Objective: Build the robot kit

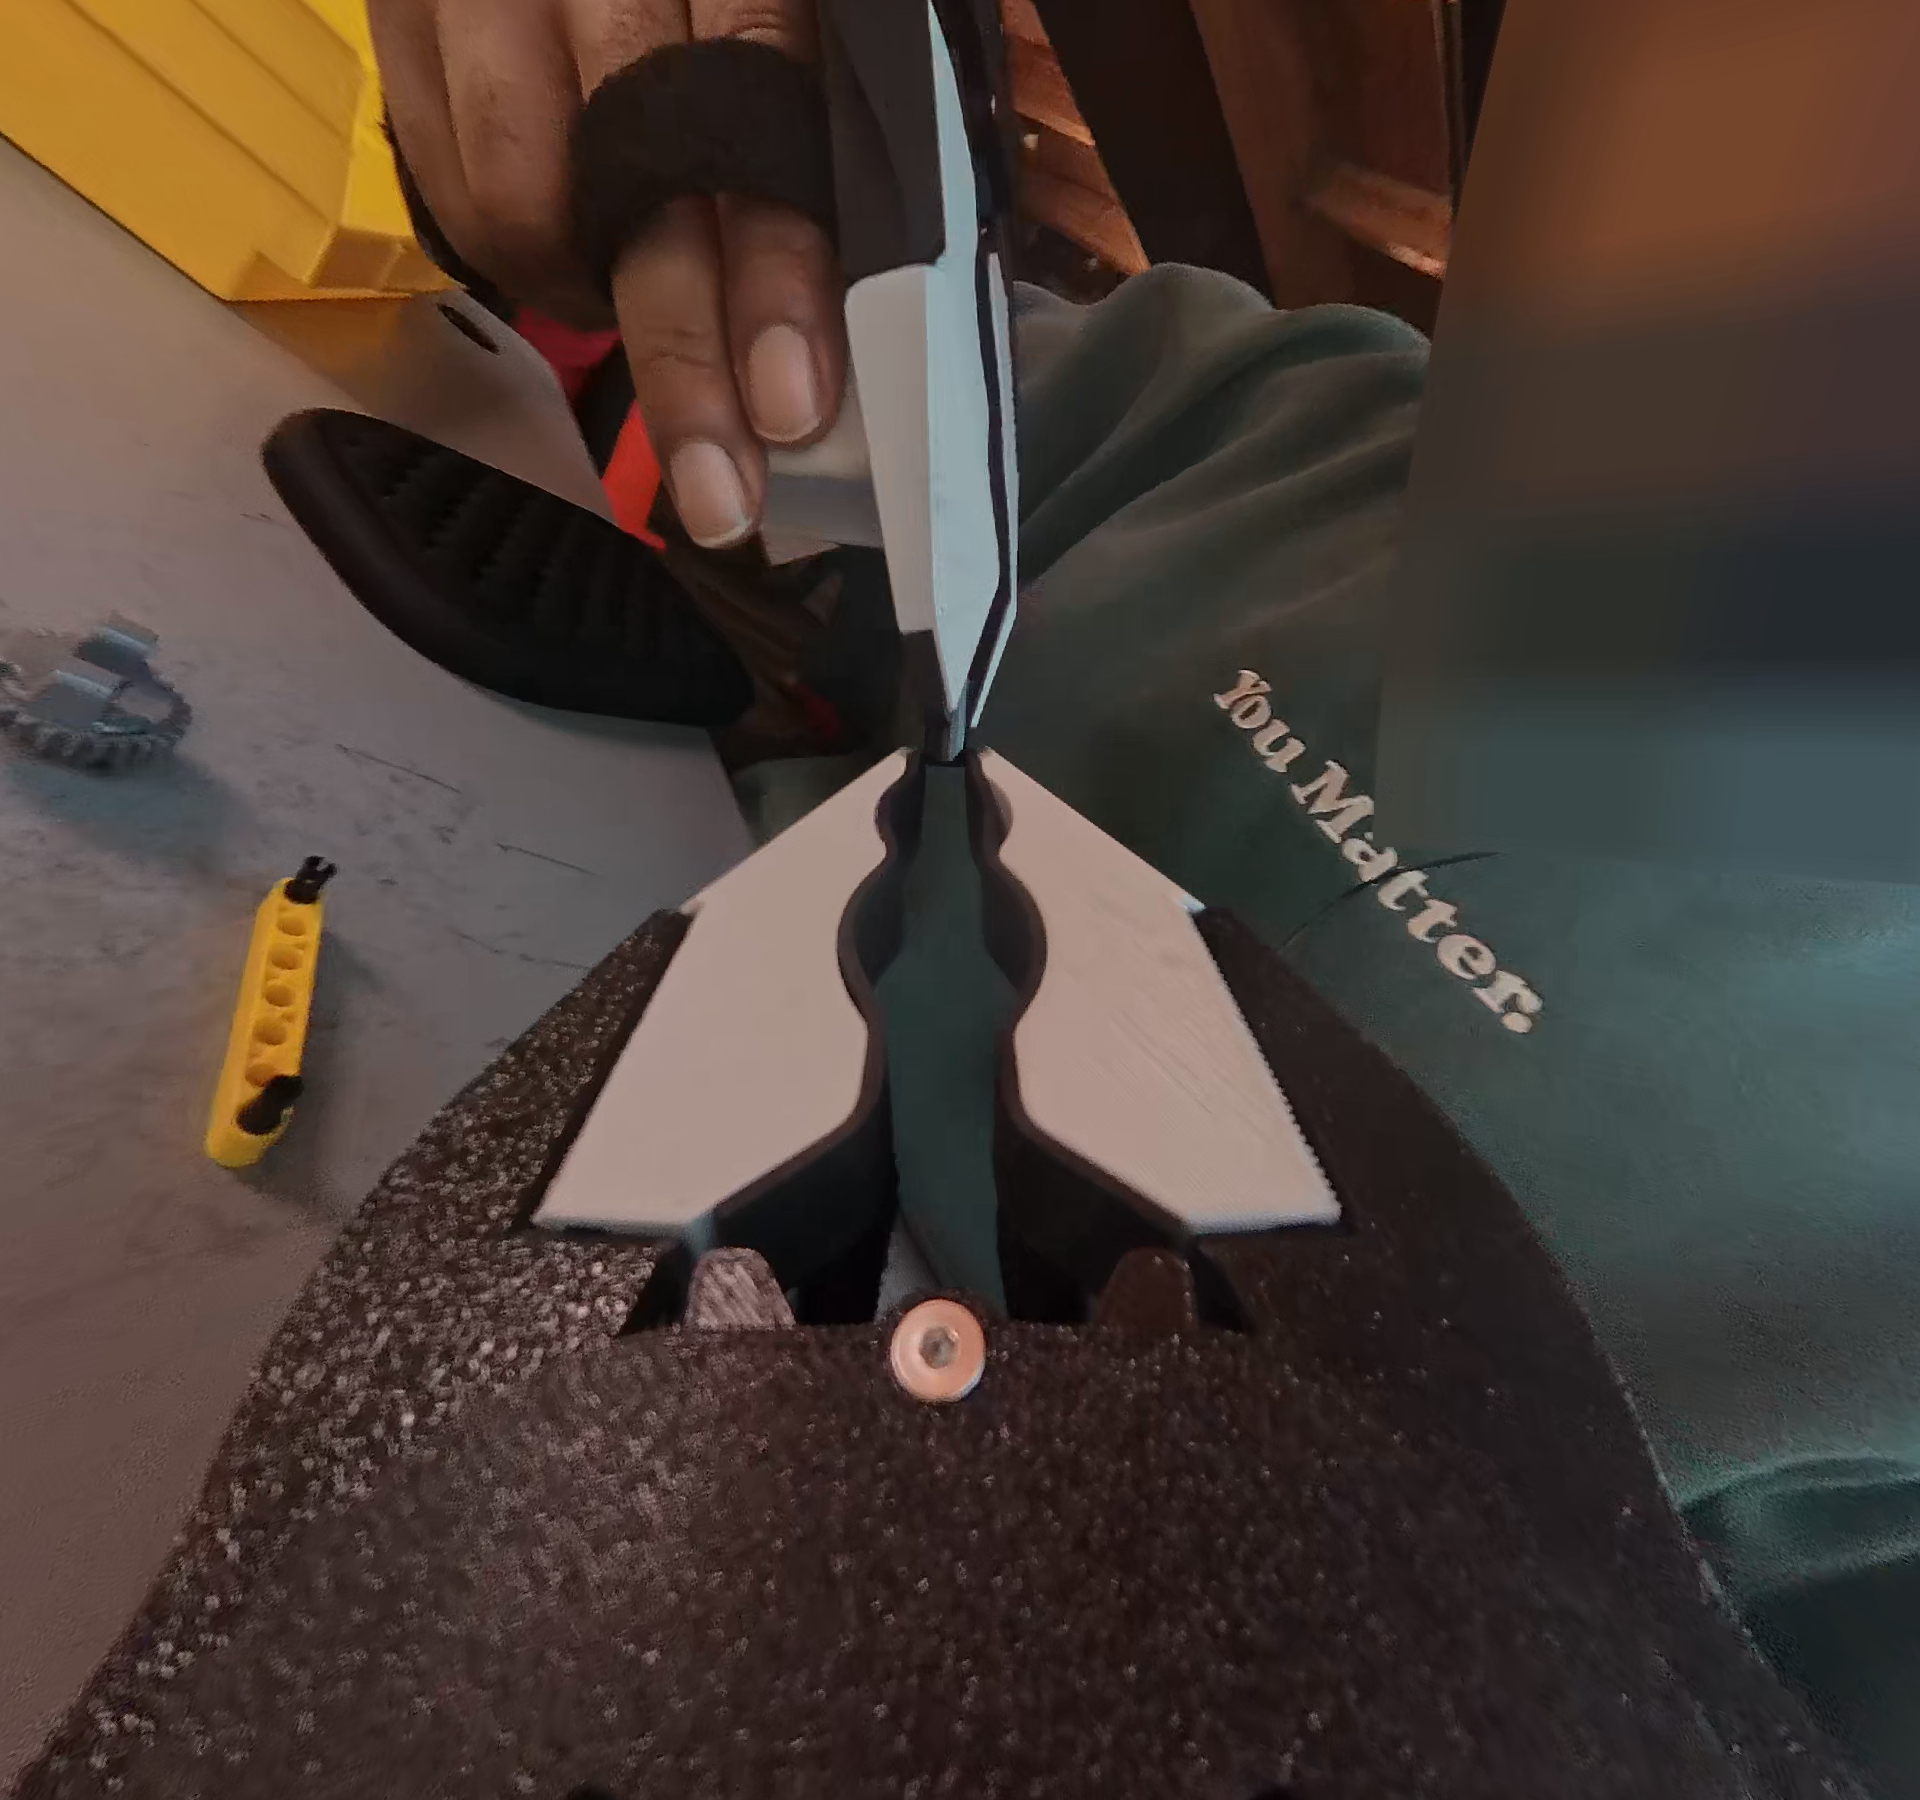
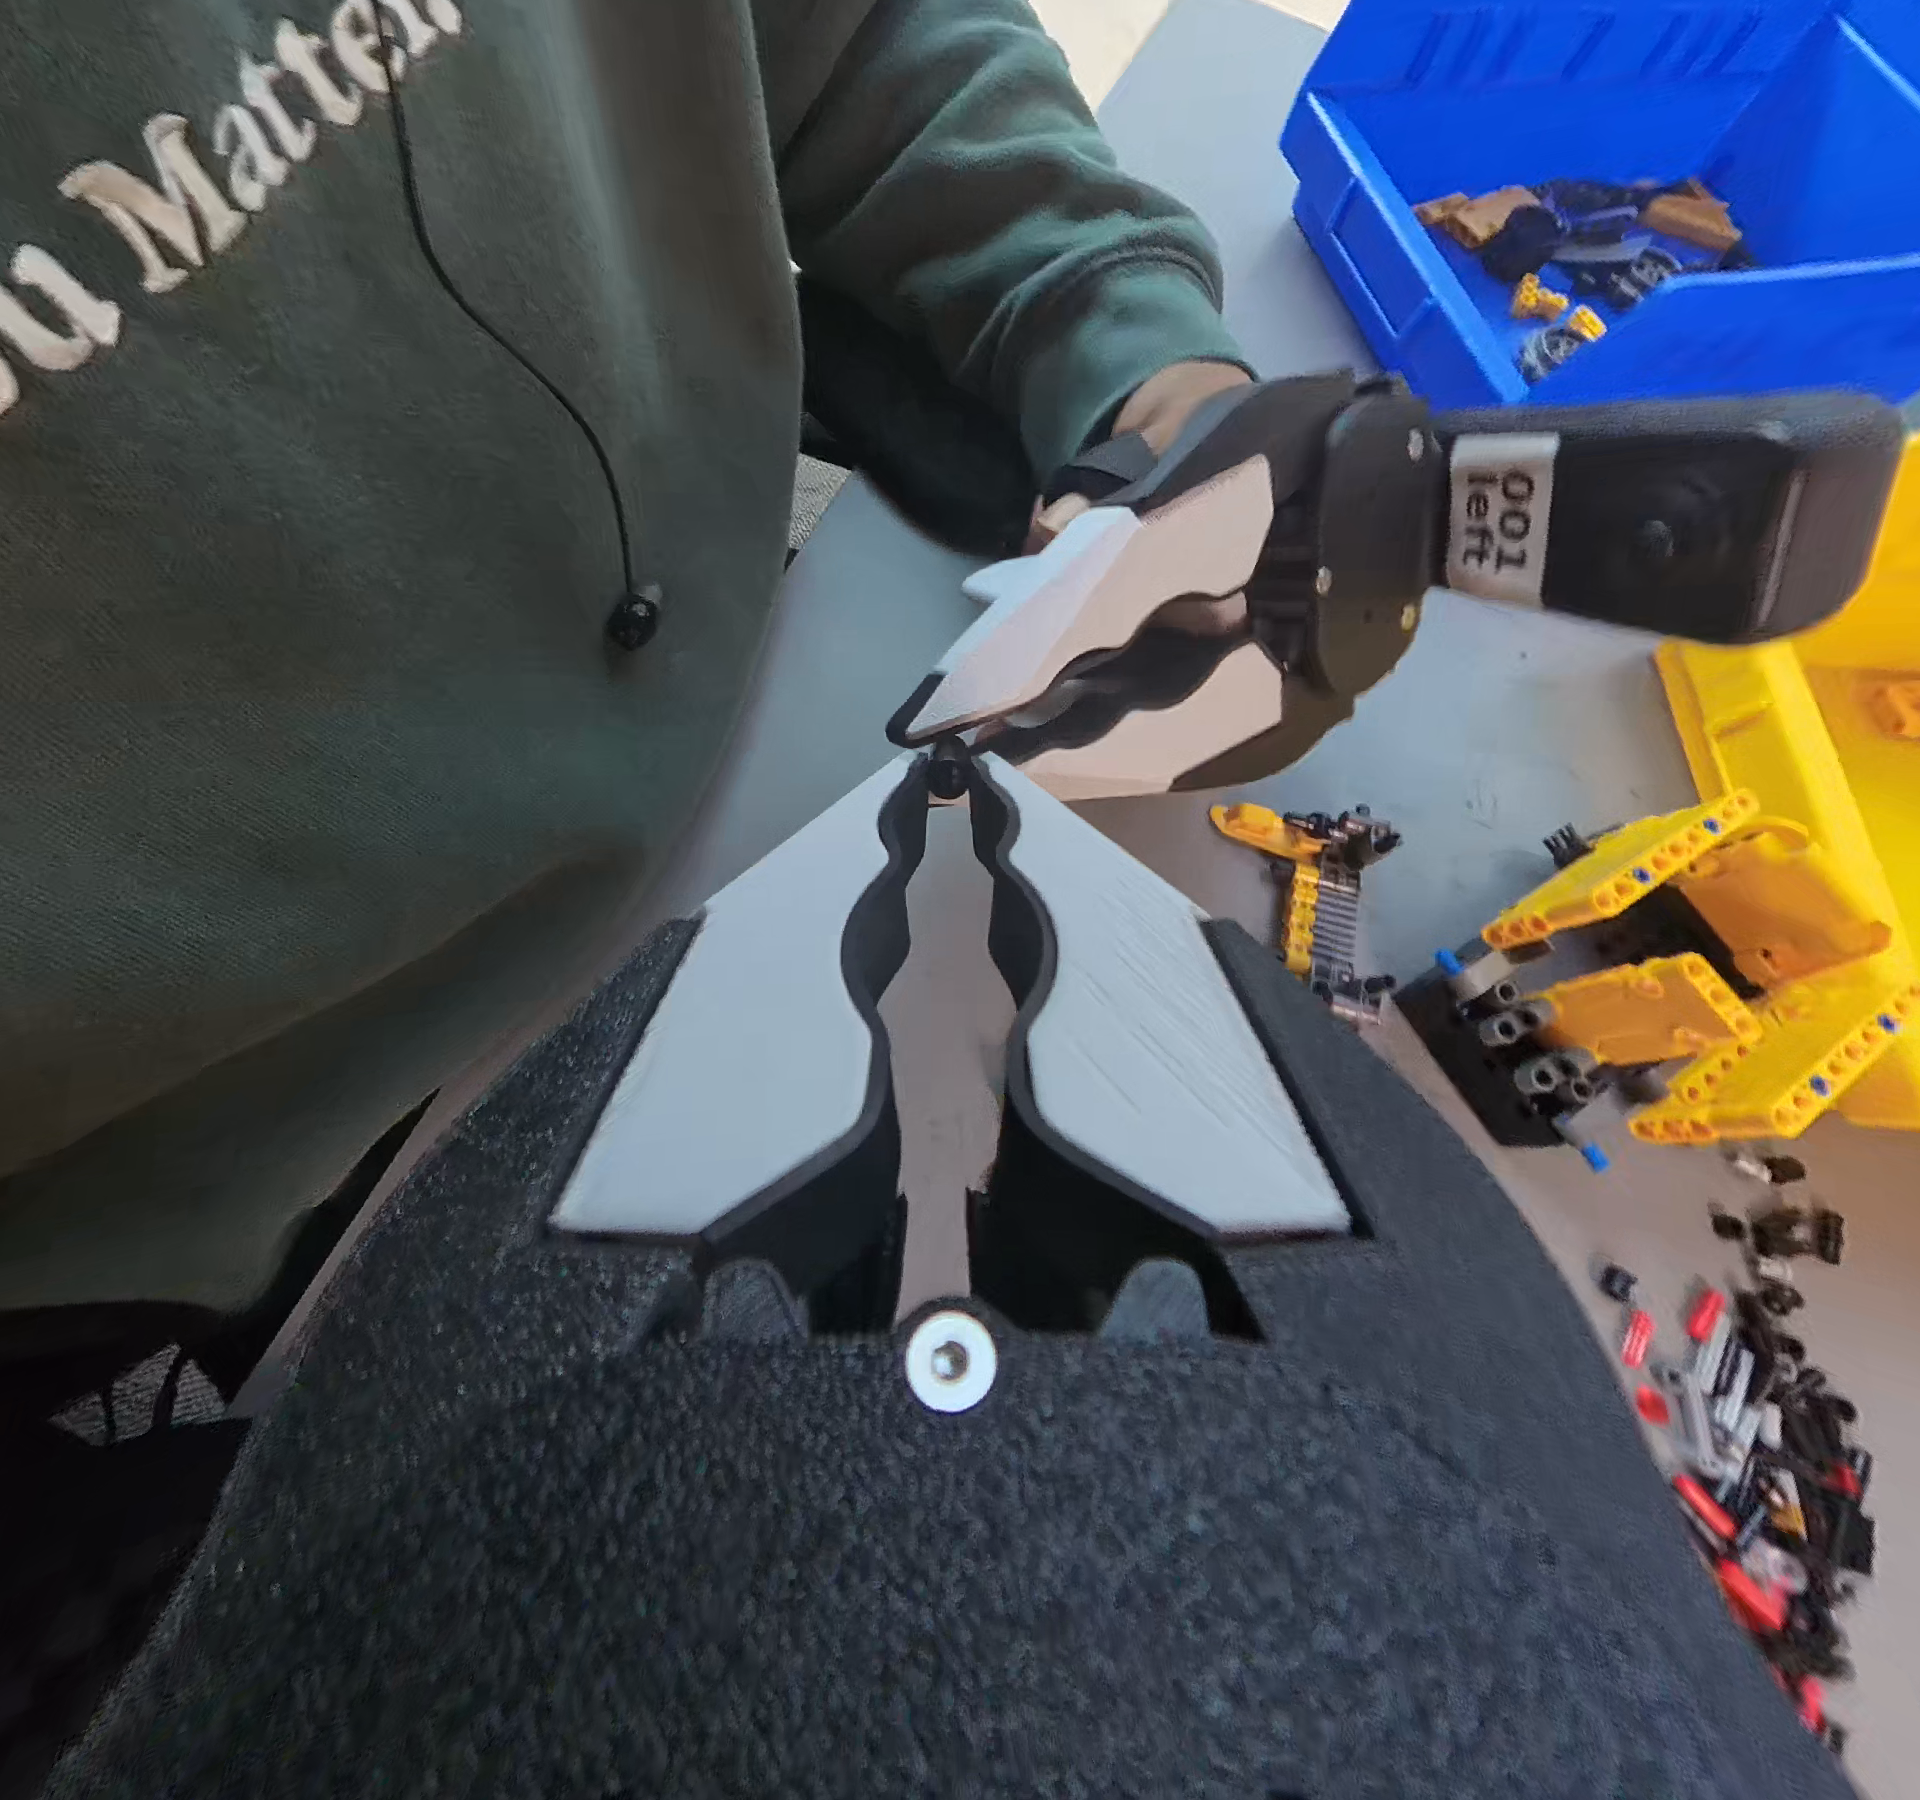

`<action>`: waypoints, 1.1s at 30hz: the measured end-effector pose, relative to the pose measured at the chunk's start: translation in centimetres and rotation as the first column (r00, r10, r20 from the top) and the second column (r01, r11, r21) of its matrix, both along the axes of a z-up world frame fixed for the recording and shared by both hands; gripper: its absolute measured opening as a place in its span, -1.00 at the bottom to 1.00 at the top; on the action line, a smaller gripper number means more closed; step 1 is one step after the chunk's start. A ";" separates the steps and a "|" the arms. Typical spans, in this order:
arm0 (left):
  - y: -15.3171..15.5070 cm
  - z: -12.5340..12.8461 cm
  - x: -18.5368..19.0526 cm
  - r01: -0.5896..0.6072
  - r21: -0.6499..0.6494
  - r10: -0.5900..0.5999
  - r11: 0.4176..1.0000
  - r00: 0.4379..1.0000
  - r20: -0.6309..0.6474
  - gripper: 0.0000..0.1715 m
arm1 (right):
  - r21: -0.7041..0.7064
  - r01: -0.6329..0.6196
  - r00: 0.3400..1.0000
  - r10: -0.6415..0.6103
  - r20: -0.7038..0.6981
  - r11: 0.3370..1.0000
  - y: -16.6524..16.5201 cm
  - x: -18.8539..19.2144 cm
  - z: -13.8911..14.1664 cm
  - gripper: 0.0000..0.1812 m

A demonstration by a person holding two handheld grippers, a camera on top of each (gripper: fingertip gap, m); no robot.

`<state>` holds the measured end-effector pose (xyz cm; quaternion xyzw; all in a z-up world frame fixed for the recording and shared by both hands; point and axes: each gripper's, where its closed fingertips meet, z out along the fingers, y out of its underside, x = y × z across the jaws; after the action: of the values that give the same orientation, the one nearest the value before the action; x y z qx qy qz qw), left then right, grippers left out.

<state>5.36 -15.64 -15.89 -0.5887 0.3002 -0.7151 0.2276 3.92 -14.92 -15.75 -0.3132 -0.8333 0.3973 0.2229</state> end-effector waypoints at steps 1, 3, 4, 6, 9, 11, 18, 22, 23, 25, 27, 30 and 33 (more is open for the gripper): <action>0.6 -0.5 -0.1 -0.058 0.069 0.061 0.996 0.997 -0.052 -0.87 | 0.005 0.045 0.998 -0.045 0.033 0.999 0.8 0.0 -0.4 -0.93; 2.3 -2.5 -0.6 -0.161 0.267 0.222 0.950 0.951 -0.218 -0.75 | 0.086 0.157 0.973 -0.169 0.155 0.984 3.5 0.5 -2.4 -0.93; 3.4 -3.6 -1.2 -0.195 0.370 0.315 0.908 0.900 -0.299 -0.73 | 0.140 0.209 0.947 -0.236 0.219 0.968 4.9 1.0 -3.7 -0.93; 4.9 -5.8 -2.1 -0.189 0.538 0.458 0.822 0.781 -0.426 -0.70 | 0.194 0.290 0.881 -0.340 0.329 0.937 6.6 1.9 -5.7 -0.93; 5.4 -8.9 -2.5 -0.075 0.642 0.526 0.763 0.648 -0.550 -0.67 | 0.236 0.374 0.796 -0.441 0.416 0.897 7.3 2.4 -7.5 -0.93; 5.5 -10.6 -2.6 -0.015 0.654 0.538 0.756 0.584 -0.608 -0.66 | 0.248 0.394 0.767 -0.465 0.443 0.885 6.9 2.2 -8.0 -0.93; 5.9 -11.5 -2.8 0.006 0.656 0.558 0.755 0.521 -0.646 -0.78 | 0.297 0.420 0.705 -0.514 0.489 0.858 6.6 1.9 -9.4 -0.93; 5.7 -11.6 -2.6 0.012 0.659 0.558 0.752 0.521 -0.646 -0.85 | 0.321 0.406 0.692 -0.517 0.503 0.856 6.7 1.9 -9.7 -0.93; 5.7 -11.6 -2.5 0.012 0.660 0.559 0.751 0.520 -0.645 -0.86 | 0.329 0.403 0.688 -0.520 0.506 0.854 6.7 2.0 -9.8 -0.93; 5.6 -11.6 -2.4 0.014 0.659 0.557 0.752 0.522 -0.646 -0.88 | 0.333 0.396 0.686 -0.516 0.513 0.856 6.6 1.9 -9.9 -0.93; 5.5 -11.6 -2.4 0.017 0.658 0.554 0.753 0.524 -0.647 -0.91 | 0.340 0.385 0.686 -0.512 0.517 0.858 6.6 1.9 -9.9 -0.93; 5.5 -11.6 -2.4 0.013 0.652 0.550 0.758 0.526 -0.649 -0.92 | 0.351 0.364 0.687 -0.503 0.524 0.863 6.6 1.8 -9.9 -0.93; 5.6 -11.6 -2.4 0.009 0.650 0.550 0.760 0.526 -0.649 -0.92 | 0.366 0.349 0.681 -0.502 0.533 0.863 6.6 1.8 -9.9 -0.93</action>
<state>3.01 -10.09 -27.49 -0.7898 0.4706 -0.1865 0.3463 5.69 -8.28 -25.66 -0.5819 -0.8033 0.1097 0.0630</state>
